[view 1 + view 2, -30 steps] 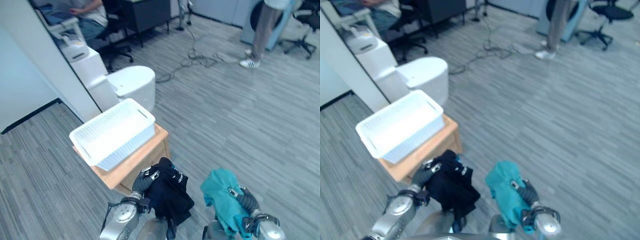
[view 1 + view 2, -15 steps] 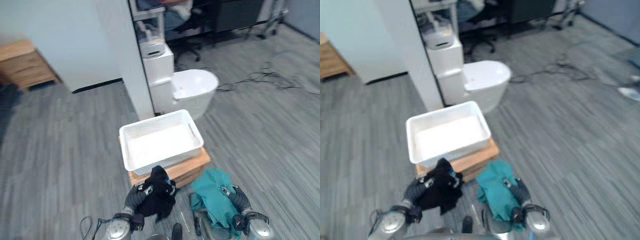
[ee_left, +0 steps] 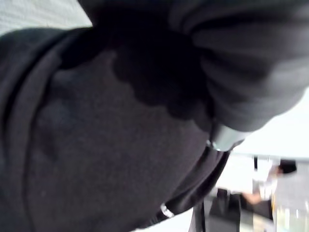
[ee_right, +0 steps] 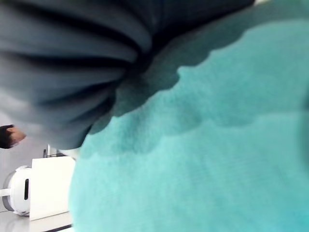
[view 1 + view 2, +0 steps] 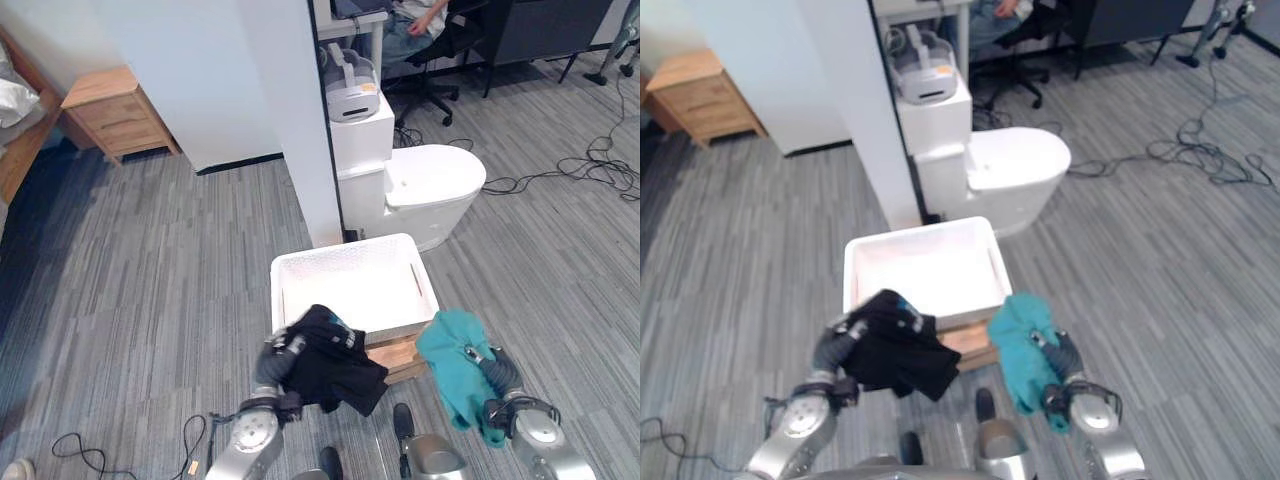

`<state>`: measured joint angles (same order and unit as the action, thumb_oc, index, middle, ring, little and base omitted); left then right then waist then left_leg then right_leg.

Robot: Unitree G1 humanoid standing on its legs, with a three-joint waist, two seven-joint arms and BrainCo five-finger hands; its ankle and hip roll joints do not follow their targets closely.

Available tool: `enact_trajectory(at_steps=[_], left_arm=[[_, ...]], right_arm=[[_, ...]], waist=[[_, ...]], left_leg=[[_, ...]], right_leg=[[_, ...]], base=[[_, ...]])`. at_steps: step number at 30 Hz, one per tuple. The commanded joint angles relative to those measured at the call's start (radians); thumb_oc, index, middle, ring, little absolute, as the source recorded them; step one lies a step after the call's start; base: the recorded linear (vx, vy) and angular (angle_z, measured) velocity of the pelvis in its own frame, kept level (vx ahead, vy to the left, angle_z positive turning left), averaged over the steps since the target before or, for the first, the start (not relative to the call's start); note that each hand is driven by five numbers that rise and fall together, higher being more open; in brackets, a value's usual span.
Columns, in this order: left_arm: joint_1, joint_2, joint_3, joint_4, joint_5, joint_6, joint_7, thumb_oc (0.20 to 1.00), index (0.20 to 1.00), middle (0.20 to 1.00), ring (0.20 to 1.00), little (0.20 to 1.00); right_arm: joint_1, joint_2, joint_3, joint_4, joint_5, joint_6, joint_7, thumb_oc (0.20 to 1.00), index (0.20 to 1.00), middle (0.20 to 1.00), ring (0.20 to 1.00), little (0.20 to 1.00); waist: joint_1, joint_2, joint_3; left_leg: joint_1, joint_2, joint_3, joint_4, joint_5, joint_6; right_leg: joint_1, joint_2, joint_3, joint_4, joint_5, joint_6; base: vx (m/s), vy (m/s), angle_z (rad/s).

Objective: Tidy up the quilt and then pick up the clothes from the bed and put them into the laundry hamper.

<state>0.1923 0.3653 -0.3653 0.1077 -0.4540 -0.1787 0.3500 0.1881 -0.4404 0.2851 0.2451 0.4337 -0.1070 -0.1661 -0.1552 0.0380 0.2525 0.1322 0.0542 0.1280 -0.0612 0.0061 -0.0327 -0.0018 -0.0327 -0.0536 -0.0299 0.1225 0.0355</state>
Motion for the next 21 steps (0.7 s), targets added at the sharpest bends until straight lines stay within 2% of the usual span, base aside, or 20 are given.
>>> enact_trajectory(at_steps=[1,2,3,4,6,9,11,12,15,16,18,21], left_arm=[[0.017,0.052,0.052,-0.096,0.058,-0.087,0.039,0.200,0.200,0.200,0.200,0.200],[0.017,0.052,0.052,-0.096,0.058,-0.087,0.039,0.200,0.200,0.200,0.200,0.200],[0.026,0.087,0.233,-0.242,0.124,-0.142,0.040,0.200,0.200,0.200,0.200,0.200],[0.023,0.101,0.269,-0.283,0.140,-0.141,0.045,0.200,0.200,0.200,0.200,0.200],[-0.004,0.156,0.381,-0.394,0.221,-0.100,0.055,0.200,0.200,0.200,0.200,0.200],[-0.032,0.180,0.427,-0.426,0.255,-0.082,0.061,0.200,0.200,0.200,0.200,0.200],[-0.075,0.231,0.464,-0.428,0.268,-0.052,0.064,0.200,0.200,0.200,0.200,0.200],[-0.121,0.275,0.470,-0.418,0.265,-0.013,0.072,0.200,0.200,0.200,0.200,0.200],[-0.184,0.321,0.455,-0.389,0.268,0.033,0.088,0.200,0.200,0.200,0.200,0.200],[-0.261,0.358,0.414,-0.328,0.303,0.085,0.128,0.200,0.200,0.200,0.200,0.200],[-0.351,0.371,0.353,-0.231,0.307,0.129,0.159,0.200,0.200,0.200,0.200,0.200],[-0.414,0.377,0.314,-0.121,0.292,0.134,0.163,0.200,0.200,0.200,0.200,0.200]], right_arm=[[-0.036,0.001,0.029,-0.059,-0.008,-0.045,0.017,0.200,0.200,0.200,0.200,0.200],[-0.036,0.001,0.029,-0.059,-0.008,-0.045,0.017,0.200,0.200,0.200,0.200,0.200],[-0.006,0.025,0.009,-0.080,-0.028,-0.029,0.026,0.200,0.200,0.200,0.200,0.200],[-0.001,0.028,0.007,-0.083,-0.031,-0.028,0.029,0.200,0.200,0.200,0.200,0.200],[0.013,0.033,-0.002,-0.100,-0.033,-0.023,0.030,0.200,0.200,0.200,0.200,0.200],[0.018,0.031,-0.004,-0.094,-0.031,-0.027,0.038,0.200,0.200,0.200,0.200,0.200],[0.020,0.026,-0.001,-0.092,-0.032,-0.023,0.047,0.200,0.200,0.200,0.200,0.200],[0.020,0.020,0.010,-0.090,-0.030,-0.022,0.053,0.200,0.200,0.200,0.200,0.200],[0.017,0.013,0.024,-0.089,-0.024,-0.020,0.059,0.200,0.200,0.200,0.200,0.200],[0.017,0.008,0.039,-0.090,-0.023,-0.015,0.067,0.200,0.200,0.200,0.200,0.200],[0.012,0.001,0.051,-0.082,-0.027,-0.010,0.084,0.200,0.200,0.200,0.200,0.200],[0.006,-0.006,0.055,-0.077,-0.036,-0.004,0.104,0.200,0.200,0.200,0.200,0.200]], waist=[[0.010,-0.062,-0.055],[0.010,-0.062,-0.055],[0.035,-0.056,-0.066],[0.039,-0.054,-0.067],[0.042,-0.044,-0.075],[0.039,-0.037,-0.080],[0.030,-0.031,-0.087],[0.017,-0.026,-0.091],[-0.003,-0.020,-0.093],[-0.029,-0.017,-0.095],[-0.057,-0.013,-0.093],[-0.079,-0.010,-0.089]], left_leg=[[-0.036,-0.024,0.022,0.029,-0.032,0.013],[-0.036,-0.024,0.022,0.029,-0.032,0.013],[-0.039,-0.031,0.011,-0.006,-0.010,0.016],[-0.040,-0.032,0.007,-0.013,-0.005,0.017],[-0.047,-0.036,0.000,-0.024,0.004,0.016],[-0.052,-0.037,0.001,-0.025,0.007,0.016],[-0.056,-0.035,0.008,-0.026,0.010,0.015],[-0.056,-0.031,0.017,-0.026,0.011,0.014],[-0.051,-0.027,0.030,-0.026,0.010,0.015],[-0.046,-0.023,0.048,-0.026,0.009,0.016],[-0.042,-0.016,0.071,-0.026,0.010,0.016],[-0.040,-0.010,0.092,-0.026,0.009,0.014]], right_leg=[[0.029,0.029,0.062,-0.052,-0.043,0.093],[0.029,0.029,0.062,-0.052,-0.043,0.093],[0.039,0.031,0.048,-0.057,-0.048,0.089],[0.040,0.032,0.047,-0.057,-0.049,0.089],[0.045,0.034,0.044,-0.057,-0.055,0.089],[0.049,0.034,0.045,-0.057,-0.060,0.089],[0.049,0.031,0.046,-0.057,-0.062,0.090],[0.051,0.028,0.048,-0.057,-0.063,0.091],[0.052,0.026,0.055,-0.057,-0.064,0.094],[0.051,0.023,0.063,-0.057,-0.062,0.097],[0.047,0.021,0.071,-0.056,-0.060,0.100],[0.039,0.019,0.079,-0.057,-0.058,0.102]], base=[[0.00,0.000,0.09],[0.01,0.036,0.03],[0.01,0.045,0.04],[0.02,0.064,0.06],[0.00,0.033,0.20],[0.01,0.022,0.10],[0.00,0.012,0.02],[0.00,0.000,0.00],[0.04,0.010,-0.06],[0.08,0.013,-0.14],[0.07,0.016,-0.19],[0.02,0.012,-0.23]])
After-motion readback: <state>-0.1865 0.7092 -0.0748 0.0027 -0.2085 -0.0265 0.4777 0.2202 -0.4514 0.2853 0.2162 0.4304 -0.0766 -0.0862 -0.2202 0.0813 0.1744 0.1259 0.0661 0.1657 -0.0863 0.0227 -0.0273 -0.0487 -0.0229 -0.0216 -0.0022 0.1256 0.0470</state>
